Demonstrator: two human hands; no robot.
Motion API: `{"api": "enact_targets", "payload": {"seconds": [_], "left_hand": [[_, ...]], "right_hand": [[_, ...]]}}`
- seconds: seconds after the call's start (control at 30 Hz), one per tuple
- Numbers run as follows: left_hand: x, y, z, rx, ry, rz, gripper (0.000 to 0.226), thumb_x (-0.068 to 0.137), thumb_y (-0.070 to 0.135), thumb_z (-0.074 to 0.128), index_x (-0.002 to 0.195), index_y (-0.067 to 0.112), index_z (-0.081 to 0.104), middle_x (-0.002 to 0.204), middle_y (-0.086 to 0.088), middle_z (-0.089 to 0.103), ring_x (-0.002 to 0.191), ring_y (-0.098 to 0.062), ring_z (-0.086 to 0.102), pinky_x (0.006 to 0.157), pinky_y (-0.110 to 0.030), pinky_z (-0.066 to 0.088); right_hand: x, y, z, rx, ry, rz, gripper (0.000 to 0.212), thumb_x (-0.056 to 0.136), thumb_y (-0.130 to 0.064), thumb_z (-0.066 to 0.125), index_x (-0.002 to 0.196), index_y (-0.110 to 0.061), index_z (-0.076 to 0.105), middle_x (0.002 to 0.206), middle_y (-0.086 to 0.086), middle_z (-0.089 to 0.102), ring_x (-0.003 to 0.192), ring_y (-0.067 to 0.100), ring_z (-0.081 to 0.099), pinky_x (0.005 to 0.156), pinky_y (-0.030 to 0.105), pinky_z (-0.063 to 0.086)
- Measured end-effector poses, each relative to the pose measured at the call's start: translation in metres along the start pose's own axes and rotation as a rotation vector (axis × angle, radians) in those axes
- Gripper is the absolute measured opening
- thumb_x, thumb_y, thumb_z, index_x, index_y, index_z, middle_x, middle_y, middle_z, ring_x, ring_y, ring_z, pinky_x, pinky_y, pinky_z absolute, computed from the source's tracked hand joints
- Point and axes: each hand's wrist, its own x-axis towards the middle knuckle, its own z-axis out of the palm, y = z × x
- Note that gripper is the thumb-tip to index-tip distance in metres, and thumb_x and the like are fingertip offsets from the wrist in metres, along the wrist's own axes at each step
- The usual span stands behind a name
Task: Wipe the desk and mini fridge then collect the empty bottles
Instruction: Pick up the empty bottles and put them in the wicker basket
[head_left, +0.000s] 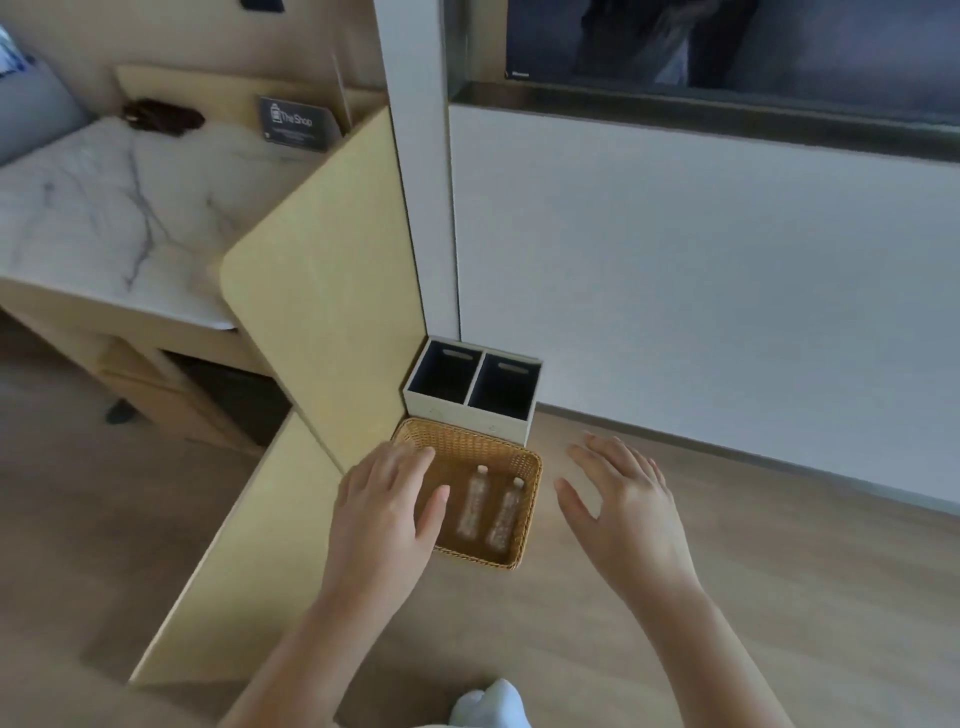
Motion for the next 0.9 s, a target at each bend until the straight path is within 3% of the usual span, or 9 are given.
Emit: {"api": "enact_targets", "payload": {"seconds": [0.2,0.3,0.47,0.63,0.73,0.83,0.9], "left_hand": [[-0.051,-0.041,-0.027,-0.011,0.036,-0.108,0.047,0.087,0.042,0.038,0.111,0.011,0.063,0.115,-0.010,0.064,0.110,-0.031,0.058,0.088,-0.046,0.048],[-0.093,-0.072,-0.042,-0.028,0.072,-0.180,0.041,0.085,0.039,0.045,0.110,0.011,0.064,0.114,-0.010,0.064,0.108,-0.032,0.059,0.087,-0.047,0.047],[-0.191,-0.130,-0.074,-0.030,0.124,-0.287,0.045,0.086,0.039,0.038,0.110,0.010,0.062,0.113,-0.011,0.064,0.108,-0.032,0.059,0.087,-0.044,0.047],[-0.297,-0.202,-0.095,-0.021,0.175,-0.504,0.048,0.086,0.039,0.039,0.113,0.006,0.061,0.115,-0.015,0.062,0.111,-0.036,0.055,0.090,-0.051,0.045],[-0.341,-0.228,-0.104,-0.053,0.224,-0.584,0.047,0.086,0.038,0.041,0.112,0.005,0.062,0.114,-0.016,0.063,0.110,-0.036,0.056,0.088,-0.052,0.047],[-0.365,-0.244,-0.111,-0.058,0.266,-0.637,0.046,0.085,0.037,0.042,0.111,0.005,0.063,0.113,-0.016,0.064,0.109,-0.037,0.056,0.088,-0.051,0.048],[-0.372,-0.259,-0.113,-0.064,0.289,-0.671,0.046,0.086,0.037,0.042,0.110,0.004,0.063,0.111,-0.016,0.064,0.108,-0.037,0.057,0.088,-0.050,0.047]], "right_hand": [[-0.024,-0.057,0.012,0.068,-0.079,-0.078,0.030,0.080,-0.027,0.060,0.104,-0.012,0.068,0.108,0.004,0.067,0.101,0.026,0.062,0.087,0.044,0.047],[-0.051,-0.093,0.023,0.086,-0.141,-0.098,0.034,0.081,-0.030,0.057,0.108,-0.013,0.067,0.113,0.005,0.066,0.106,0.027,0.060,0.090,0.047,0.047],[-0.113,-0.167,0.043,0.089,-0.254,-0.164,0.033,0.082,-0.023,0.066,0.113,-0.013,0.065,0.119,0.007,0.063,0.112,0.029,0.056,0.093,0.049,0.046],[-0.176,-0.245,0.065,0.095,-0.365,-0.298,0.033,0.080,-0.019,0.068,0.113,-0.014,0.064,0.119,0.005,0.063,0.114,0.030,0.056,0.096,0.049,0.041],[-0.195,-0.284,0.077,0.060,-0.417,-0.397,0.032,0.082,-0.022,0.065,0.113,-0.013,0.064,0.117,0.004,0.063,0.114,0.028,0.056,0.097,0.042,0.038],[-0.198,-0.319,0.089,0.051,-0.515,-0.455,0.037,0.089,-0.028,0.057,0.125,-0.019,0.055,0.130,-0.003,0.053,0.125,0.016,0.044,0.104,0.027,0.022],[-0.195,-0.339,0.102,0.032,-0.571,-0.506,0.040,0.092,-0.033,0.050,0.131,-0.023,0.048,0.137,-0.007,0.046,0.129,0.011,0.036,0.108,0.025,0.018]]}}
